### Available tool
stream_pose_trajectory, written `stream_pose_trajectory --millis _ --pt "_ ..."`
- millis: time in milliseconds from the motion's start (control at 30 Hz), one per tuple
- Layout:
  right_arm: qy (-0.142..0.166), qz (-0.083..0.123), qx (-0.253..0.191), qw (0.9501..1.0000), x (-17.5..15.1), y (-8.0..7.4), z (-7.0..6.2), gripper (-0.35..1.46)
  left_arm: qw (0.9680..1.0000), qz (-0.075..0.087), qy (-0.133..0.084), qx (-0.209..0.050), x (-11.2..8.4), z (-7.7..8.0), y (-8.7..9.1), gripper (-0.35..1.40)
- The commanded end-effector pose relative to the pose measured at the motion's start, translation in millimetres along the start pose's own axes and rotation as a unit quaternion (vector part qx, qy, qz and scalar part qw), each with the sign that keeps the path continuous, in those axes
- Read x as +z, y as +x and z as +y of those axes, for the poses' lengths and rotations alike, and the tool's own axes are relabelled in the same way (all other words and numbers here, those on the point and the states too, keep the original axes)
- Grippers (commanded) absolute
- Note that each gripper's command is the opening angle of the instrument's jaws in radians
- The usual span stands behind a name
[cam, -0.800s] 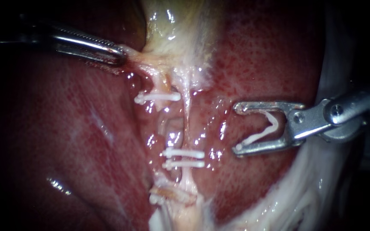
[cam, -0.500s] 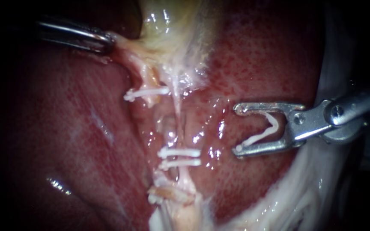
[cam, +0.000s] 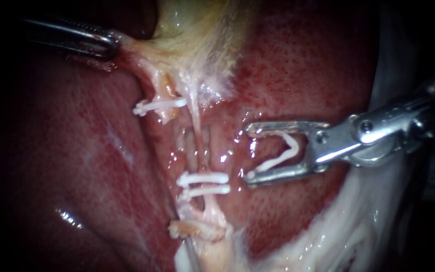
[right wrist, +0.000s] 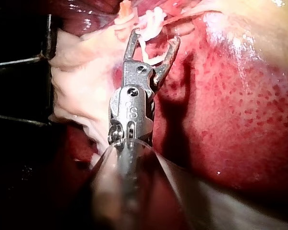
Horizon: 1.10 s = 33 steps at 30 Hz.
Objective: Clipping third clip right tube
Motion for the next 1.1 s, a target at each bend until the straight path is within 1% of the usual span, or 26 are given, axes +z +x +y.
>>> stream_pose_trajectory --millis 33,200,267,333,367,433,533,567,600,667,733,800,933,1100 --pt "0.0 0.004 0.005 1.0 0.5 0.0 0.2 0.5 1.0 0.0 0.001 0.0 0.0 0.0 0.0 -0.35" --pt "0.008 0.008 0.027 0.9996 3.9 -0.5 1.6 0.5 1.0 0.0 0.001 0.0 0.0 0.1 0.0 -0.35" --pt "0.011 0.013 0.031 0.9994 5.2 -0.7 2.1 0.5 1.0 0.0 0.001 0.0 -0.1 0.0 0.0 -0.35" --pt "0.021 0.022 0.044 0.9986 6.3 -1.0 2.6 0.5 1.0 0.0 0.001 0.0 -0.1 0.0 0.0 -0.35" --pt "0.026 0.03 0.053 0.9978 6.7 -1.1 2.8 0.5 1.0 0.0 0.001 0.0 -0.1 0.0 0.0 -0.35" --pt "0.039 0.052 0.072 0.9953 7.2 -1.2 3.1 0.5 1.0 0.0 0.001 0.0 -0.1 0.0 0.0 -0.35" --pt "0.06 0.086 0.099 0.9896 7.4 -0.8 3.4 0.5 1.0 0.0 0.001 0.0 -0.1 0.0 0.0 -0.35" --pt "0.067 0.098 0.105 0.9874 7.4 -0.6 3.5 0.5 1.0 0.0 0.001 0.0 -0.1 0.0 0.0 -0.35" --pt "0.077 0.112 0.117 0.9838 7.3 -0.3 3.7 0.49 1.0 0.0 0.001 0.0 -0.1 0.1 0.0 -0.35" --pt "0.085 0.134 0.127 0.9792 6.9 0.3 3.9 0.49 1.0 0.0 0.001 0.0 0.0 0.1 0.0 -0.35" --pt "0.092 0.154 0.133 0.9748 6.2 1.4 4.0 0.49 1.0 0.0 0.001 0.0 0.0 0.0 0.0 -0.35" --pt "0.094 0.159 0.135 0.9734 5.6 2.1 4.0 0.49 1.0 0.0 0.001 0.0 0.0 0.0 0.0 -0.35" --pt "0.097 0.16 0.141 0.9723 4.7 3.1 3.6 0.47 1.0 0.0 0.001 0.0 -0.1 0.0 0.0 -0.35" --pt "0.099 0.159 0.149 0.9709 4.5 3.0 3.5 0.42 1.0 0.0 0.001 0.0 -0.1 0.0 0.0 -0.35"
